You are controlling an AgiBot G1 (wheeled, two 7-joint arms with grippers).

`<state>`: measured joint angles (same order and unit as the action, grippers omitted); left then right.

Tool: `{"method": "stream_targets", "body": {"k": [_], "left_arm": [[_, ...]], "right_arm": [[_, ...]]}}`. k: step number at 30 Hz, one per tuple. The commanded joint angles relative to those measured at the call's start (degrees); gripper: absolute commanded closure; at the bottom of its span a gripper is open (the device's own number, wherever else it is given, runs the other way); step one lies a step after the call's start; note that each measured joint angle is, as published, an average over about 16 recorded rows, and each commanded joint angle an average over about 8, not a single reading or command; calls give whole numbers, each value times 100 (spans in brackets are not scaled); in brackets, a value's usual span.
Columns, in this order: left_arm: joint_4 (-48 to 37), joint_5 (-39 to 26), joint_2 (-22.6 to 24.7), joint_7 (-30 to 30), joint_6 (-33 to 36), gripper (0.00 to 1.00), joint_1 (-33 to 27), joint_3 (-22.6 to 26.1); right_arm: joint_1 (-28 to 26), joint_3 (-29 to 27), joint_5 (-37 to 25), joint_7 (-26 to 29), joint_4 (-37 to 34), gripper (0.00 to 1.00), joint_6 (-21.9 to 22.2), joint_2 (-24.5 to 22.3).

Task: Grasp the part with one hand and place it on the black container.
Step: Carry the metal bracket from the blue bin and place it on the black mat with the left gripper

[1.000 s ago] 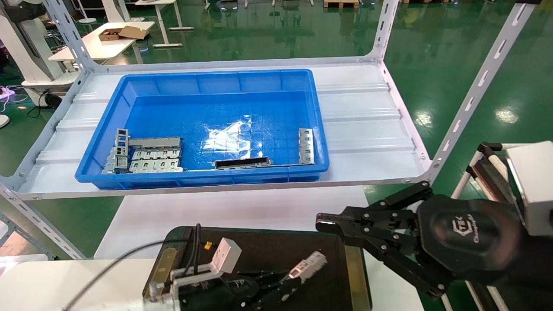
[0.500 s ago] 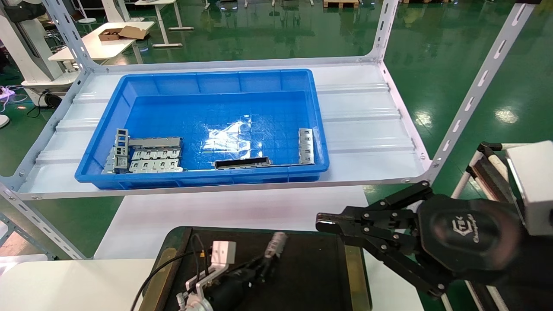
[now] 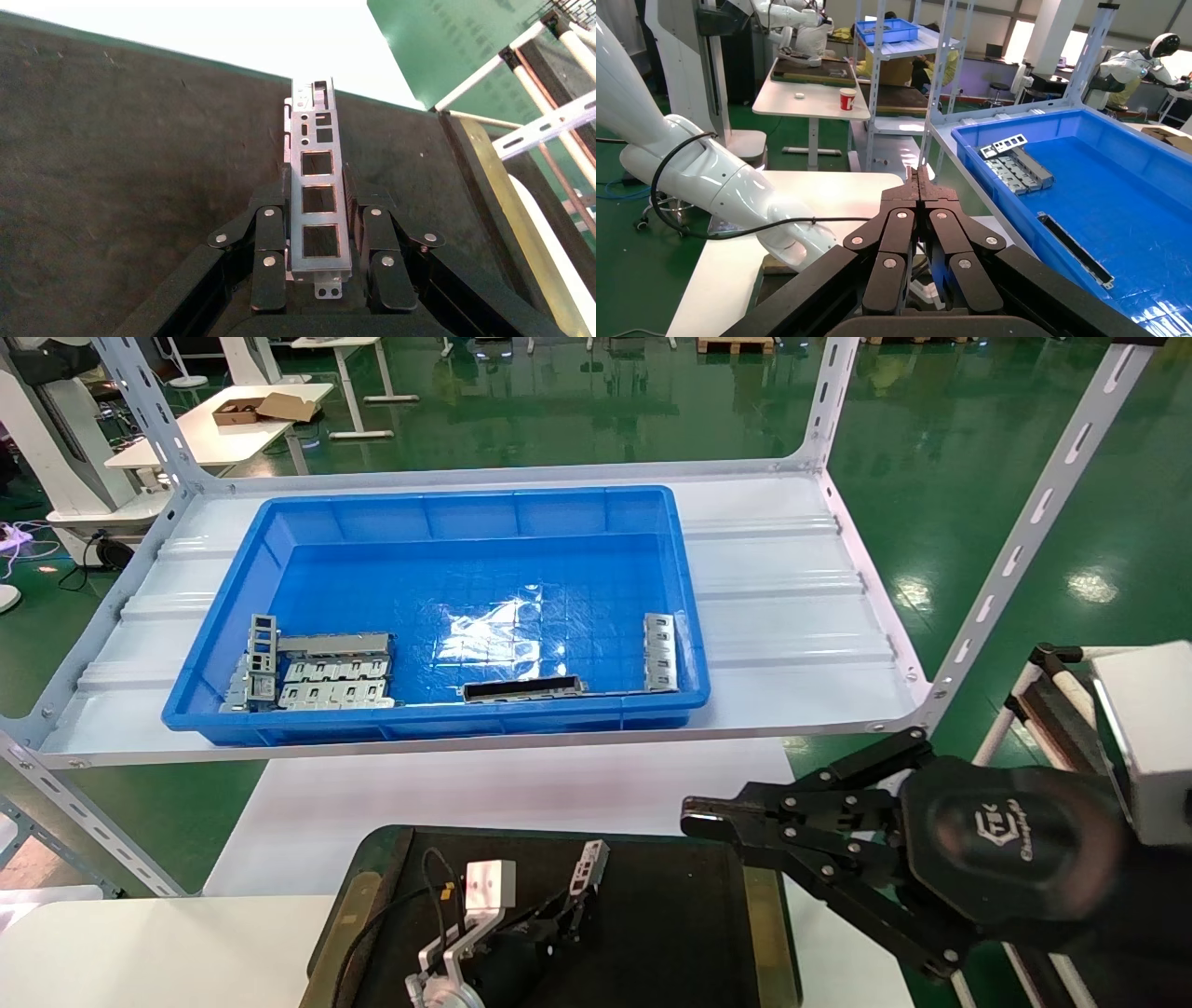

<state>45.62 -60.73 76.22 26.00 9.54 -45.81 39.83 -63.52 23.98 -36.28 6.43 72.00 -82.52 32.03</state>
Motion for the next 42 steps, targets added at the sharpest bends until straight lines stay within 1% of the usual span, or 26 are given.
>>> {"method": "stream_targets", "body": {"k": [1, 2, 3, 4, 9, 10, 11, 12, 20, 27, 35, 42], "left_arm": [[50, -14, -11, 132, -95, 100, 7, 136], [56, -17, -11, 184, -132, 99, 0, 198], [59, -19, -11, 235, -168, 95, -10, 260], [61, -20, -11, 285, -202, 86, -21, 322], [56, -12, -28, 505, -343, 23, -90, 600], [55, -9, -34, 545, -366, 11, -106, 652], [56, -7, -40, 579, -386, 3, -122, 700], [60, -8, -47, 610, -407, 0, -137, 749], [210, -39, -159, 746, -515, 0, -214, 1053], [786, -141, -554, 668, -327, 0, -246, 1150], [1577, -189, -1180, 412, 244, 0, -283, 1001], [2020, 6, -1650, -61, 1162, 0, -326, 664]], "right_arm": [[0, 0, 0, 0, 0, 100, 0, 0], [0, 0, 0, 0, 0, 97, 0, 0], [0, 0, 0, 0, 0, 88, 0, 0], [0, 0, 0, 0, 0, 75, 0, 0], [0, 0, 0, 0, 0, 13, 0, 0], [0, 0, 0, 0, 0, 4, 0, 0], [0, 0, 0, 0, 0, 0, 0, 0], [0, 0, 0, 0, 0, 0, 0, 0], [0, 0, 0, 0, 0, 0, 0, 0], [0, 0, 0, 0, 0, 0, 0, 0], [0, 1, 0, 0, 0, 0, 0, 0], [0, 1, 0, 0, 0, 0, 0, 0]]}}
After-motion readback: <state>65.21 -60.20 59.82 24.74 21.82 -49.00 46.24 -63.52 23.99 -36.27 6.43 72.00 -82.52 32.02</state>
